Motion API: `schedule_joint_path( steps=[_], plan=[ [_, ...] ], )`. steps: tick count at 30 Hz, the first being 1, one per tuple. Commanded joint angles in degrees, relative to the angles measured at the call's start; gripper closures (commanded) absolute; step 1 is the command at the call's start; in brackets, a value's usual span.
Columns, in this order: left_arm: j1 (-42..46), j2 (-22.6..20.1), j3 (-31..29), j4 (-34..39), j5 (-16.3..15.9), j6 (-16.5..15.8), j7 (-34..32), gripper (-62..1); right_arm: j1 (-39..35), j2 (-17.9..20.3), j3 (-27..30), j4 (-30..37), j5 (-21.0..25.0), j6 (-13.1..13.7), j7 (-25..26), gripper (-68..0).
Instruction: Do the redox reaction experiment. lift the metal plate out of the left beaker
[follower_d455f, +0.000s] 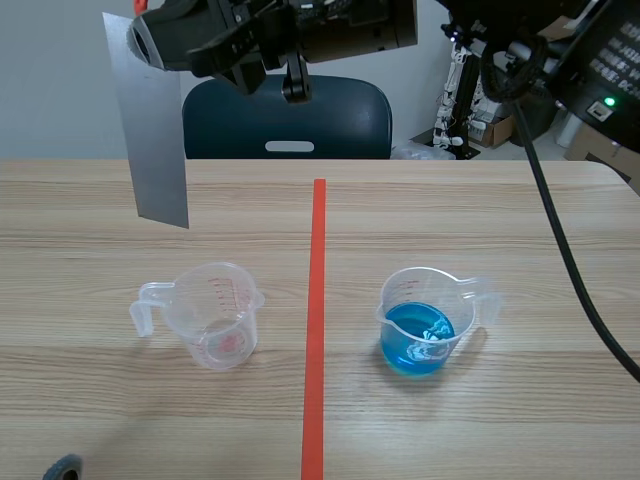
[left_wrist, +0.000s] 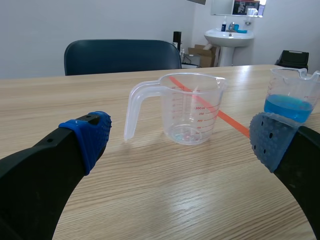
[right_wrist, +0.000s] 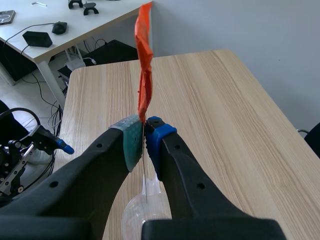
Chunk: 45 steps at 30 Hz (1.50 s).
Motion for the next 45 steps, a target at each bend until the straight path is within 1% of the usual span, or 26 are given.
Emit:
schedule_joint_path(
  steps=[1, 3, 6, 25, 45],
  plan=[
    [-0.17, -0.39, 0.00, 0.35, -0.33, -0.09, -0.79, -58.2, 1.16, -0.04, 0.33, 0.33, 0.46, -0.02, 0.63, -0.5],
    [-0.17, -0.39, 0.00, 0.35, -0.33, -0.09, -0.79, -58.2, 1.16, -0.04, 0.33, 0.33, 1.20, -0.02, 0.35, -0.5],
    [-0.17, -0.39, 0.00, 0.35, -0.33, -0.09, -0.79, -58.2, 1.16, -0.07, 0.33, 0.33, 3.82, 0.02, -1.14, -0.5],
    [-0.17, -0.70, 0.00, 0.35, -0.35, -0.09, -0.79, -58.2, 1.16, -0.04, 0.33, 0.33, 3.61, 0.02, -2.99, -0.4],
    [-0.17, -0.81, 0.00, 0.35, -0.35, -0.09, -0.79, -58.2, 0.85, -0.04, 0.33, 0.33, 3.48, 0.02, -3.23, -0.5]
  ],
)
